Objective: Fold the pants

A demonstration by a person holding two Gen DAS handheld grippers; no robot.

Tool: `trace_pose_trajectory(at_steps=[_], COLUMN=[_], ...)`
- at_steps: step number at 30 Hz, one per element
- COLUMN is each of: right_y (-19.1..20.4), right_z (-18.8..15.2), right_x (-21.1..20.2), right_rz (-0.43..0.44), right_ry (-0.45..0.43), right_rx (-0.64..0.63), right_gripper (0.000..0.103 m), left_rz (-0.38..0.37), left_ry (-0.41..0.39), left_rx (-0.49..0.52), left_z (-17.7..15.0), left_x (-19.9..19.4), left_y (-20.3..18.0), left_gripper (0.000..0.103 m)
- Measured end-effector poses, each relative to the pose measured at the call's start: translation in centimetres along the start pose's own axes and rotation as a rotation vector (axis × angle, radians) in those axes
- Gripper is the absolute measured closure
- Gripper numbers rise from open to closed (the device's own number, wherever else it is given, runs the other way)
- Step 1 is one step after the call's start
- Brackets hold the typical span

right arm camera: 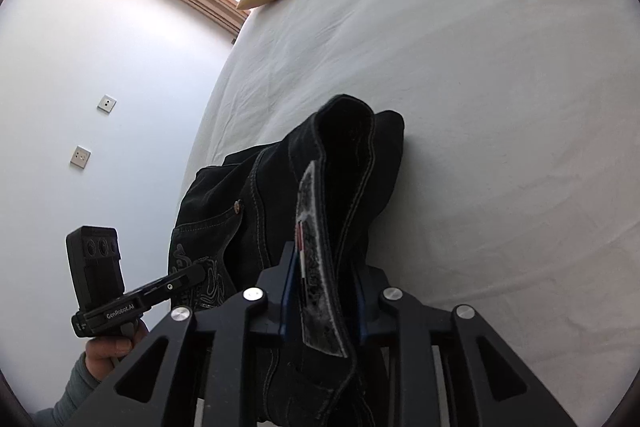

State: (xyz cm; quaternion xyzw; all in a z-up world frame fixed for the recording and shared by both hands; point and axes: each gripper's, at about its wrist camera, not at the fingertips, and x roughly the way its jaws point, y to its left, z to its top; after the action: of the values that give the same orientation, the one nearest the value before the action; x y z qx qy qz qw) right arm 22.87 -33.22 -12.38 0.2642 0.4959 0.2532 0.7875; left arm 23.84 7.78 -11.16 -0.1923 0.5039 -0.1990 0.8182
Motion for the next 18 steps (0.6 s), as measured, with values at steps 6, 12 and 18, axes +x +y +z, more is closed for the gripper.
trace_pose_trajectory(at_steps=[6, 12, 18], right_y=[-2.8, -2.2, 5.3], right_z=[-1.6, -2.1, -5.7], right_x=[-0.4, -3.6, -10.1], right_rz=[0.099, -0.021, -0.22], right_ry=[-0.031, -0.109, -0.308], right_rx=[0.086, 0.093, -0.166], right_gripper=[0.048, 0.028, 0.025], left_rz=[-0.062, 0.116, 0.333], left_ry=[-0.035, -0.166, -0.474], left_rx=[-0.016, 0.051, 0.254], left_z=[-1.1, -3.5, -8.1], left_x=[-0.3, -5.5, -14.5], left_y=[2.2, -0.1, -7.3], left_gripper=[0.06, 0.039, 0.009])
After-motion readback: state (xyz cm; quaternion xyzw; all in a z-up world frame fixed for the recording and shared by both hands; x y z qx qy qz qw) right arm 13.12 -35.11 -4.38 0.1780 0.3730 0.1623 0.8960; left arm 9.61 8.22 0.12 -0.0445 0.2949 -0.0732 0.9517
